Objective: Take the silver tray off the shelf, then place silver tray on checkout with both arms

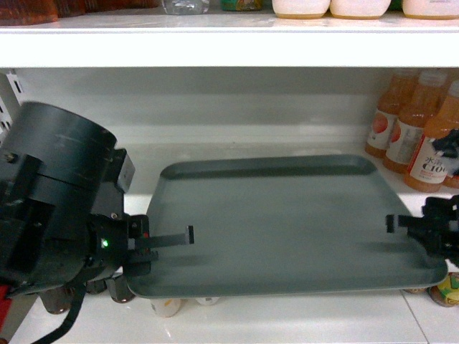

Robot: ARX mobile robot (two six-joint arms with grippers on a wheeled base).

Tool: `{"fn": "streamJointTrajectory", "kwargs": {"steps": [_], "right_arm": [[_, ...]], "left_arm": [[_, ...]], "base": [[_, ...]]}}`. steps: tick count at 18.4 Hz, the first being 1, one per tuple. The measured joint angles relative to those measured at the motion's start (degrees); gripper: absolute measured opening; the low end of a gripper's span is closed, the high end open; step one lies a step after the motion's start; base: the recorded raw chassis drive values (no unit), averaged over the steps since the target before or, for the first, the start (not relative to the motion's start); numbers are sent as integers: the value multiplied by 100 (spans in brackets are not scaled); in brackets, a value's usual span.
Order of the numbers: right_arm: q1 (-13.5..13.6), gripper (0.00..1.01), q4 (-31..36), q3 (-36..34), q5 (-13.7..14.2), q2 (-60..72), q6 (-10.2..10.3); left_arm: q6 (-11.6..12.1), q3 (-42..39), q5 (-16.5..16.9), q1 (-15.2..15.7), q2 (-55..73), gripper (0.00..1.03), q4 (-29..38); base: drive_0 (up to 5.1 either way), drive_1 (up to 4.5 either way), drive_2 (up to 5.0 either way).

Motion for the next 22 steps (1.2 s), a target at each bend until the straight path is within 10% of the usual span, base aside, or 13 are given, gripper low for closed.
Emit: {"fn": "streamJointTrajectory", "kwargs": {"steps": [8,22], "right_arm": [[-2,3,-160,-1958,-199,-2918,291],[2,3,-129,-2009,-208,-3010,308]], "left_arm": [[-177,-1569,-221,-330,-2409,3,-437],[-238,-1718,-310,-352,-2761,3,-442]], "base": [[0,0,0],[-1,-273,272]]}}
